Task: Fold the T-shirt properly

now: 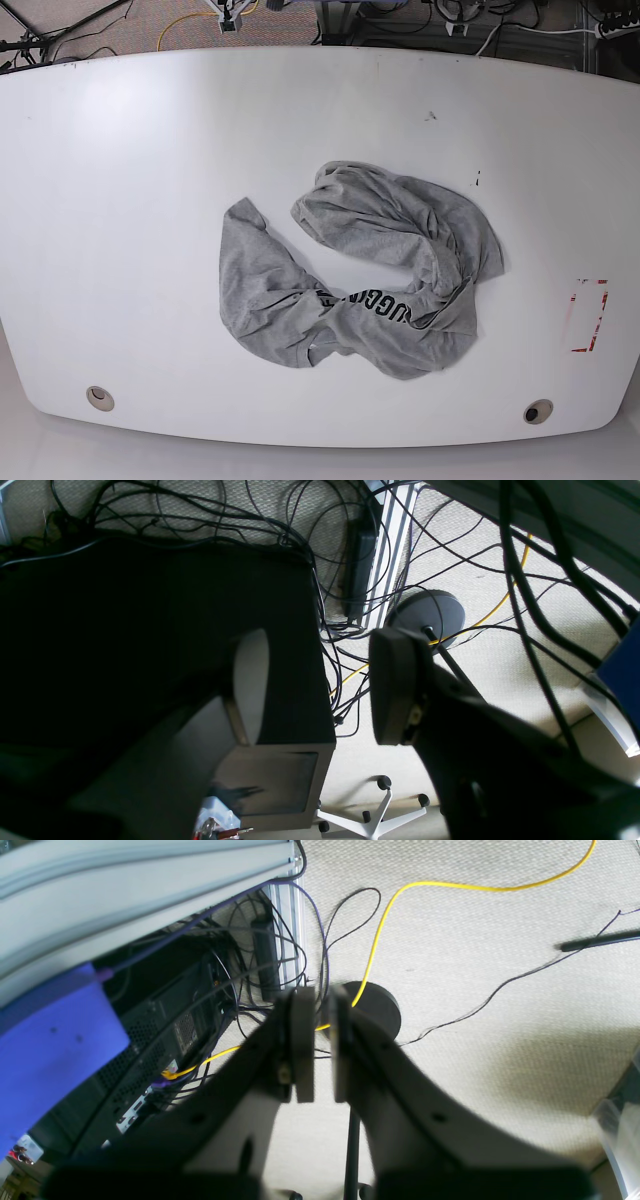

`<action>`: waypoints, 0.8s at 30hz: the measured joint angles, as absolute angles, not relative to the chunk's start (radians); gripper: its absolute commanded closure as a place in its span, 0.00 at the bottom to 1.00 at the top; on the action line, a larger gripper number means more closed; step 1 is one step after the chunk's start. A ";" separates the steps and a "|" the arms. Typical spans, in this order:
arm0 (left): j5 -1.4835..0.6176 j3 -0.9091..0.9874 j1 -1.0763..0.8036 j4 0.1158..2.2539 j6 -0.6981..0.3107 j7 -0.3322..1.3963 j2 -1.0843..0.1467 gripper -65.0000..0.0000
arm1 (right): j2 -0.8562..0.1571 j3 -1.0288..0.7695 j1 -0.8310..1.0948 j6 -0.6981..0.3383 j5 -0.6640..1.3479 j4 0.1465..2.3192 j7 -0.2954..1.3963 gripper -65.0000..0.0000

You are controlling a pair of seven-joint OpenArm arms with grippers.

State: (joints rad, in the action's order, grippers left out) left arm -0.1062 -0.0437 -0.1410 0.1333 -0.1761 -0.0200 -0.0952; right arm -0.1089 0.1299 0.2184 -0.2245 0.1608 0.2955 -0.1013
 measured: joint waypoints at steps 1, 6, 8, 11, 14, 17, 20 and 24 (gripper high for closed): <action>-0.106 -0.043 -0.141 0.134 -0.176 -0.020 -0.095 0.54 | -0.109 0.130 0.218 -0.224 0.161 0.295 -0.101 0.93; -0.107 -0.039 -0.142 0.135 -0.176 -0.020 -0.095 0.54 | -0.109 0.130 0.220 -0.225 0.161 0.300 -0.101 0.92; -0.107 -0.037 -0.143 0.136 -0.176 -0.020 -0.095 0.54 | -0.109 0.130 0.220 -0.225 0.161 0.300 -0.101 0.92; -0.107 -0.035 -0.144 0.139 -0.176 -0.020 -0.095 0.53 | -0.109 0.130 0.220 -0.225 0.161 0.300 -0.101 0.92; -0.107 -0.036 -0.144 0.138 -0.176 -0.020 -0.095 0.53 | -0.109 0.130 0.220 -0.225 0.161 0.300 -0.101 0.92; -0.107 -0.037 -0.144 0.138 -0.176 -0.021 -0.095 0.53 | -0.109 0.128 0.220 -0.225 0.161 0.300 -0.101 0.92; -0.107 -0.038 -0.142 0.138 -0.176 -0.021 -0.095 0.53 | -0.109 0.128 0.220 -0.225 0.161 0.300 -0.101 0.92; -0.107 -0.041 -0.141 0.138 -0.176 -0.021 -0.095 0.53 | -0.109 0.128 0.220 -0.224 0.161 0.300 -0.101 0.93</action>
